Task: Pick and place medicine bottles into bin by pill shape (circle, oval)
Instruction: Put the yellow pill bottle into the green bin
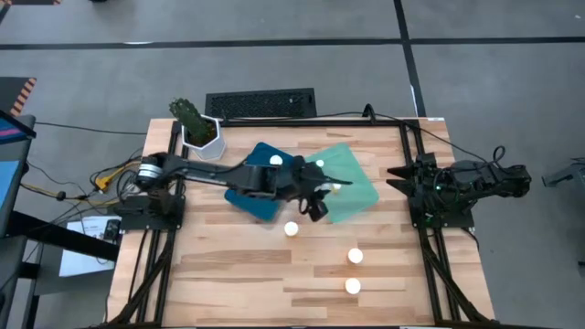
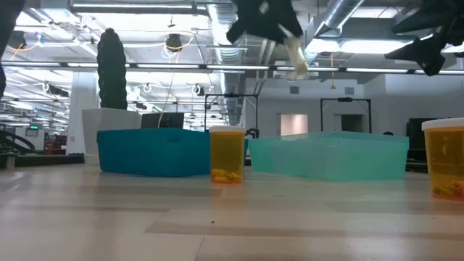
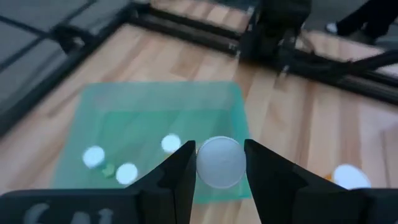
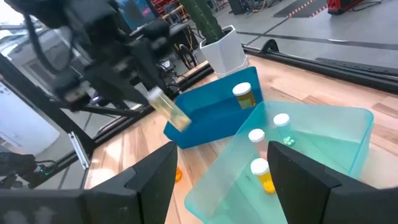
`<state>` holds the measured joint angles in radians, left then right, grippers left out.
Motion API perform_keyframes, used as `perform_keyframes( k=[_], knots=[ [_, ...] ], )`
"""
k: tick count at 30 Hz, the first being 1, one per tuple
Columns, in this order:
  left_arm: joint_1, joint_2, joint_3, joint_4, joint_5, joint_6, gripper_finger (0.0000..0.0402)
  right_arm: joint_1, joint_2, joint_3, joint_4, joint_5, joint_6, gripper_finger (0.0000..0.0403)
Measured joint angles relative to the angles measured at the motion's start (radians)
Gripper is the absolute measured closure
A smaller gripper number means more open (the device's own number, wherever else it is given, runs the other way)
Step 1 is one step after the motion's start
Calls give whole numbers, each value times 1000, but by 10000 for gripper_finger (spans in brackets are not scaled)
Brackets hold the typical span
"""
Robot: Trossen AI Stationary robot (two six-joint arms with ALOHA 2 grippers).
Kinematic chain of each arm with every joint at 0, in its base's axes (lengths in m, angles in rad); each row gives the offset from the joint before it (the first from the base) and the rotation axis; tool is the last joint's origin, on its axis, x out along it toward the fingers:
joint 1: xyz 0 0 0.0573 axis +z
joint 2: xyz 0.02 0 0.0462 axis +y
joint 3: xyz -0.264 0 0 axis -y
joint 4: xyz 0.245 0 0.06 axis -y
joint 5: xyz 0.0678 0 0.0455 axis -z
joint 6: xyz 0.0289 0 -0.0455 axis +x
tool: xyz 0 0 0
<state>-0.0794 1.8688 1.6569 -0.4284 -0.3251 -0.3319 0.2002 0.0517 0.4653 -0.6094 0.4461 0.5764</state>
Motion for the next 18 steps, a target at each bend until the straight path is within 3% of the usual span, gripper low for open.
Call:
perform_keyframes(
  k=[8,18],
  knots=[
    [25,185,122,34,77,41,281,0,0,0,-18,0,0,143],
    [28,415,419,-226,87,118,280,0,0,0,-23,0,0,143]
  ],
)
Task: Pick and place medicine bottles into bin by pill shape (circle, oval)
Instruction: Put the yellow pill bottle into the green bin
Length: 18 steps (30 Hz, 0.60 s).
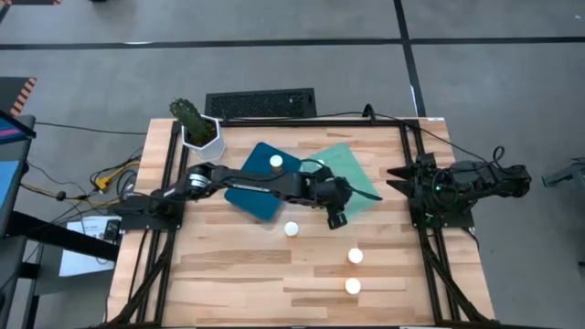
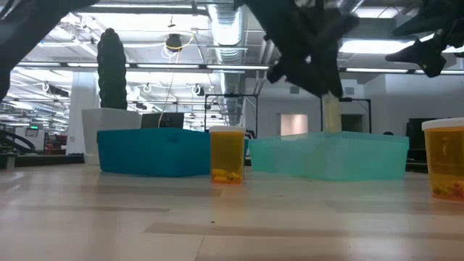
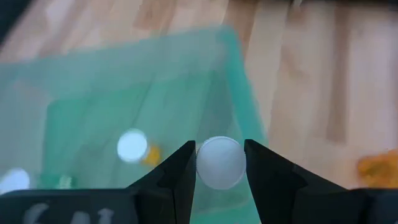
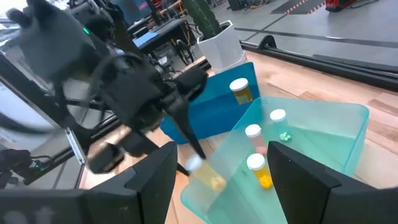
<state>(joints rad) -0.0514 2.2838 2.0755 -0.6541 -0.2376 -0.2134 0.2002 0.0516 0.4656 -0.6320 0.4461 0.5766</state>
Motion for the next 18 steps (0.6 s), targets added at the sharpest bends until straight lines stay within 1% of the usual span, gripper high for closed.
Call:
perform_keyframes(
  k=[2,5,8,11,18],
  knots=[
    [4,30,24,-44,8,0,280,0,0,0,0,0,0,143],
    [7,62,44,-63,14,0,280,0,0,0,-3,0,0,143],
    [7,77,45,-67,14,-13,280,0,0,0,-3,0,0,143],
    [7,87,41,-106,16,-17,281,0,0,0,-4,0,0,143],
    [8,93,43,-99,-8,7,281,0,0,0,-4,0,0,143]
  ],
)
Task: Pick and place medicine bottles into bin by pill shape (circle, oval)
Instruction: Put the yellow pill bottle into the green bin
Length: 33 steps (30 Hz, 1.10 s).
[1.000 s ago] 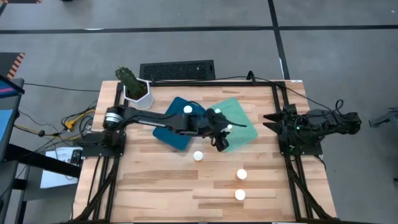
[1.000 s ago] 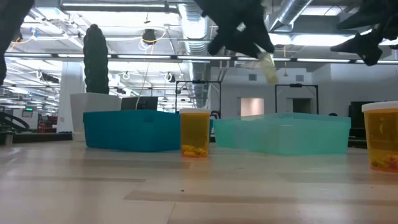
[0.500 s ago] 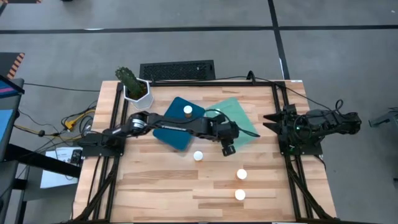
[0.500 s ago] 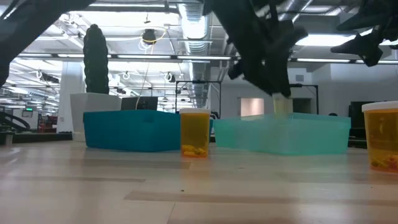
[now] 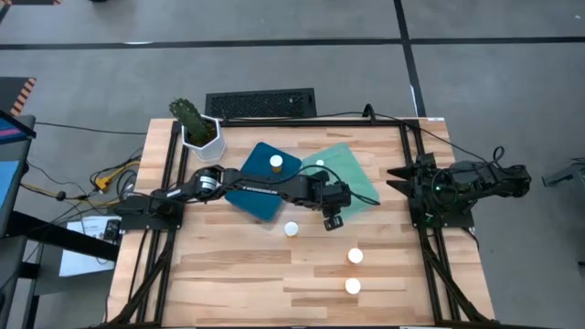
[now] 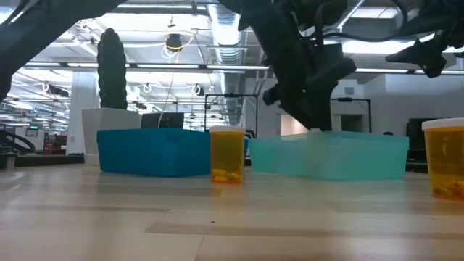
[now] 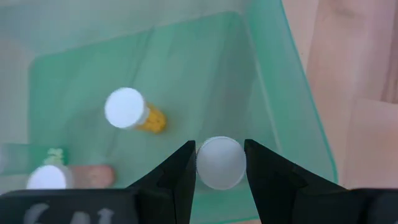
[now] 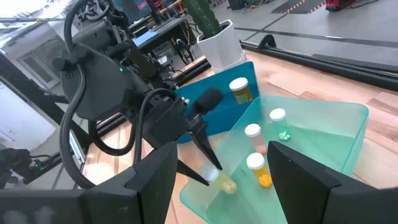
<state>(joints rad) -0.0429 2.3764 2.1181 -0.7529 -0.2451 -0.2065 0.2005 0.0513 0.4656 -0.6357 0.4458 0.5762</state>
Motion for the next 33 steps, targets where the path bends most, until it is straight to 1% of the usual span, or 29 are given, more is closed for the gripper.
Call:
perform_keyframes(
  k=[3,8,26,30,33],
  knots=[
    [3,0,0,1,-25,12,281,0,0,0,-1,0,0,143],
    [17,0,-3,5,0,12,281,0,0,0,-1,0,0,143],
    [26,9,-15,10,2,28,281,0,0,0,-1,0,0,143],
    [27,14,-15,-1,34,27,281,0,0,0,-1,0,0,143],
    [26,14,-15,0,13,26,281,0,0,0,0,0,0,143]
  ],
)
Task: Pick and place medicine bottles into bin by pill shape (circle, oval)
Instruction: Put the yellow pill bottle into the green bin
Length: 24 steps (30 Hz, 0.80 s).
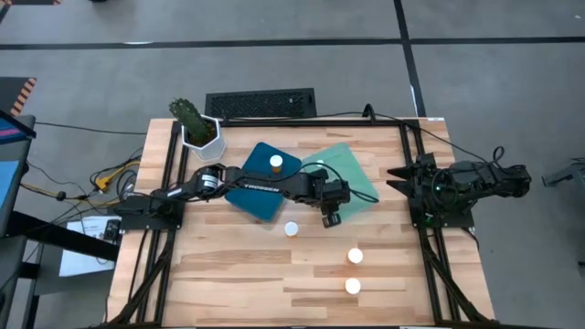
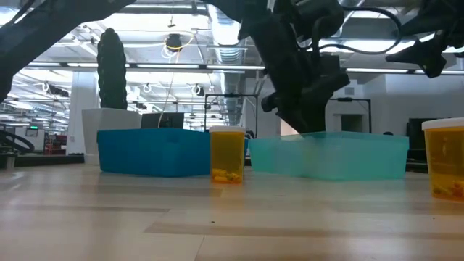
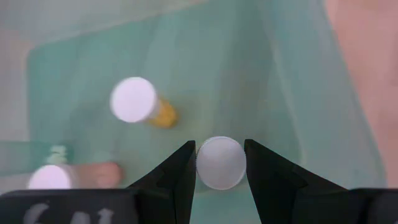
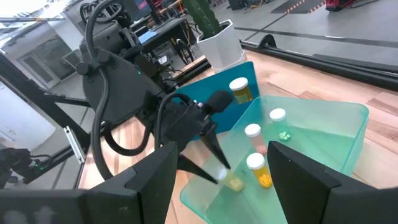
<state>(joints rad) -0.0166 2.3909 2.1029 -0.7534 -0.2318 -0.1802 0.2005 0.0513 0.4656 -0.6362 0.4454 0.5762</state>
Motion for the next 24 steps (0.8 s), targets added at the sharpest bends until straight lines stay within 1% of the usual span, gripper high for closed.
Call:
perform_keyframes(
  k=[3,8,24],
  knots=[
    [1,0,0,1,-15,0,281,0,0,0,0,0,0,143],
    [2,0,0,1,7,-1,276,0,0,0,0,0,0,143],
    [2,0,0,2,-1,-2,213,0,0,0,0,0,0,143]
  ],
)
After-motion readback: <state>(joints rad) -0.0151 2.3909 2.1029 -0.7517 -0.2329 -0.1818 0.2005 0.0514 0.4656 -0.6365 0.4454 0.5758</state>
